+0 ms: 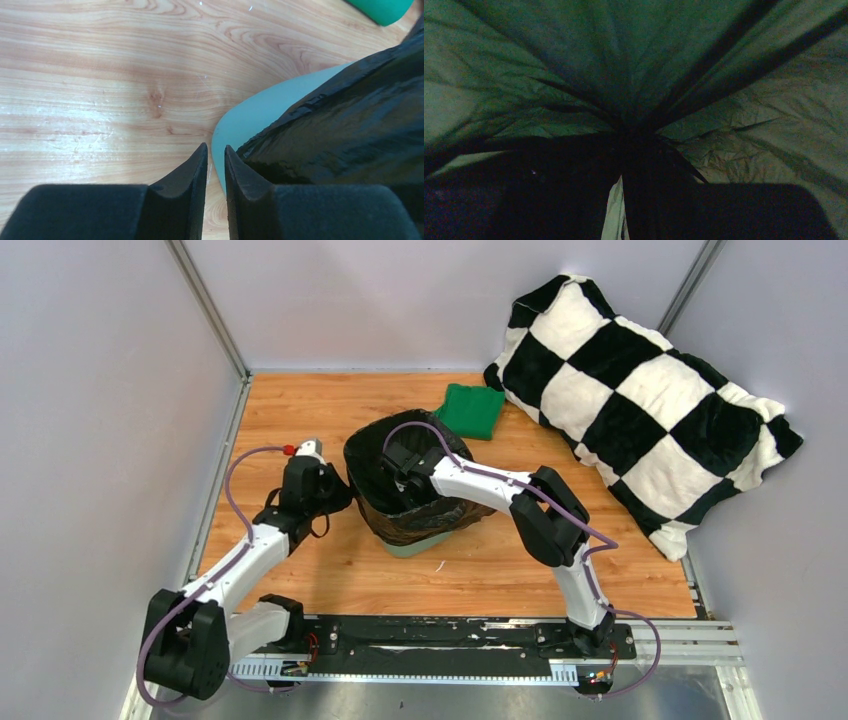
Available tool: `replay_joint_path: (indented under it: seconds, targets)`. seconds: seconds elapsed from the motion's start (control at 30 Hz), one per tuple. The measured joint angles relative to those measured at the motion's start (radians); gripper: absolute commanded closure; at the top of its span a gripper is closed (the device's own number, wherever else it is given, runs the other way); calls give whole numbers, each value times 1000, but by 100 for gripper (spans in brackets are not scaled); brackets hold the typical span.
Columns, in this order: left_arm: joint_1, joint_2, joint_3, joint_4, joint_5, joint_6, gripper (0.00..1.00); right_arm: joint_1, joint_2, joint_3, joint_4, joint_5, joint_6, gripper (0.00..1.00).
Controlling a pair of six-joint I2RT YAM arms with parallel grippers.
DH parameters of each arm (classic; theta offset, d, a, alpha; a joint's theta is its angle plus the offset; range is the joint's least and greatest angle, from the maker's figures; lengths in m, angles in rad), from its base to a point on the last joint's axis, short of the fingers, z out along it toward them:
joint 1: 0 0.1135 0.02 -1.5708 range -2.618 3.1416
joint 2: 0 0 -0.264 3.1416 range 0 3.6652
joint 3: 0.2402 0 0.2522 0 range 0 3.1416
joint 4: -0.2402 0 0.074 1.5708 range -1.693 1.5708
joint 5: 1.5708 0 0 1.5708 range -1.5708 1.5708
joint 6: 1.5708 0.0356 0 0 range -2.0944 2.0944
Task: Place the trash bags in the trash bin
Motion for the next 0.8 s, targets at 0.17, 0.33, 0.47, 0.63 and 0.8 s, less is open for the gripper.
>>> replay_joint_path:
  seconds: [0.17,0.33,0.47,0.63,0.8]
  targets:
    - [0,-70,0,-45,-30,8,75,0,6,-7,12,-24,3,67]
    - [0,-103,8,-98,-48,12,74,0,11,-15,20,-34,7,65]
    - [0,-121,29,-132,-51,14,73,0,11,-15,19,-38,8,63]
    - [0,-135,61,-154,-51,15,71,0,13,-16,22,-42,9,63]
    - [0,-145,95,-184,-51,19,69,0,13,-17,23,-41,16,61]
